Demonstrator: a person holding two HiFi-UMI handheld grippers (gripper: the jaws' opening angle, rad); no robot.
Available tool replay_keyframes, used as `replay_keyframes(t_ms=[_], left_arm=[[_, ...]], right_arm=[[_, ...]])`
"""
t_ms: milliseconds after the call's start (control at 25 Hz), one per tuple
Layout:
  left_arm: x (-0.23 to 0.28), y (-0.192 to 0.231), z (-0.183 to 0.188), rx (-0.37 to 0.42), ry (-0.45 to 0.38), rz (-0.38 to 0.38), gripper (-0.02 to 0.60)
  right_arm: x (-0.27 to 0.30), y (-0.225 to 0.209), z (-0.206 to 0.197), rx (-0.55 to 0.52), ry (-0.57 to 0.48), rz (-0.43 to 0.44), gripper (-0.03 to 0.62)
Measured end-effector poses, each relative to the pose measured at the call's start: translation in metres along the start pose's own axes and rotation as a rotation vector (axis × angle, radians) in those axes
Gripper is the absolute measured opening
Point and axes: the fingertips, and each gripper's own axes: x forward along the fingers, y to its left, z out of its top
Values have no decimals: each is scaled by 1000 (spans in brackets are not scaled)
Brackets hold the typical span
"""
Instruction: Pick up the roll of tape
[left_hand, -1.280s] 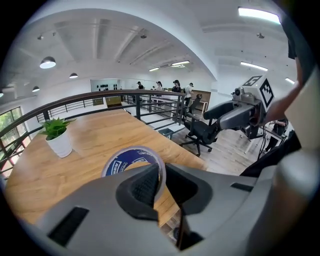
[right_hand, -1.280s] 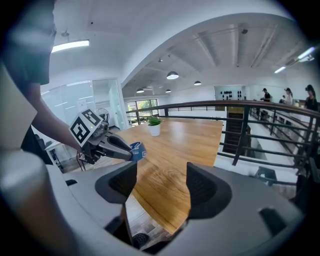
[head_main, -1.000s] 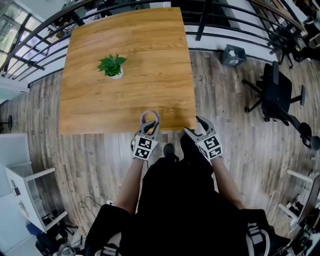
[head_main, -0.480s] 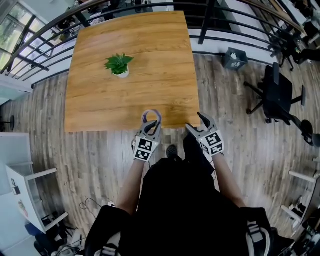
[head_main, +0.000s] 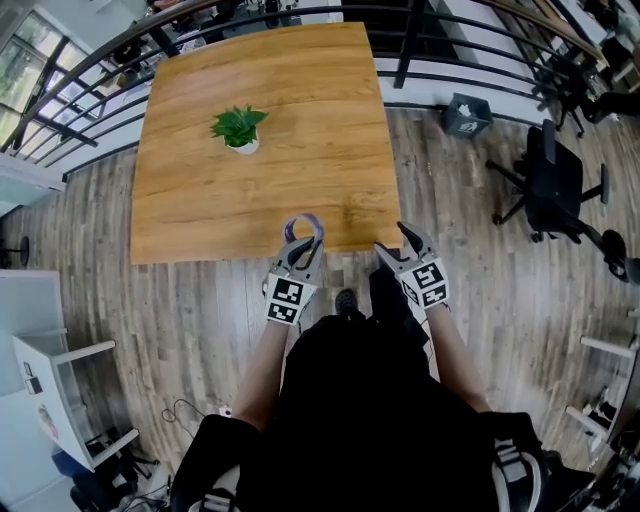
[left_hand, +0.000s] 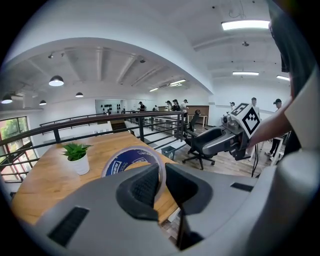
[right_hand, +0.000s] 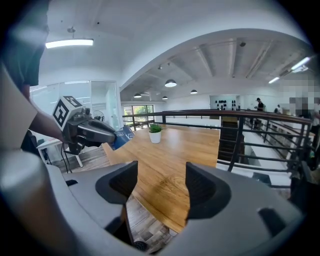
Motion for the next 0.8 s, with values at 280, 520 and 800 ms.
replay_keyframes(t_ms=[280, 520, 800], left_arm=[[-8, 5, -7, -6, 5, 5, 58], [-12, 8, -12, -9, 8, 5, 58], [-16, 8, -13, -8, 1, 6, 58]], right_arm=[[0, -1, -1, -23, 0, -36, 312], [-2, 4, 3, -30, 0, -45, 313], [-4, 7, -1, -28, 8, -51, 313]])
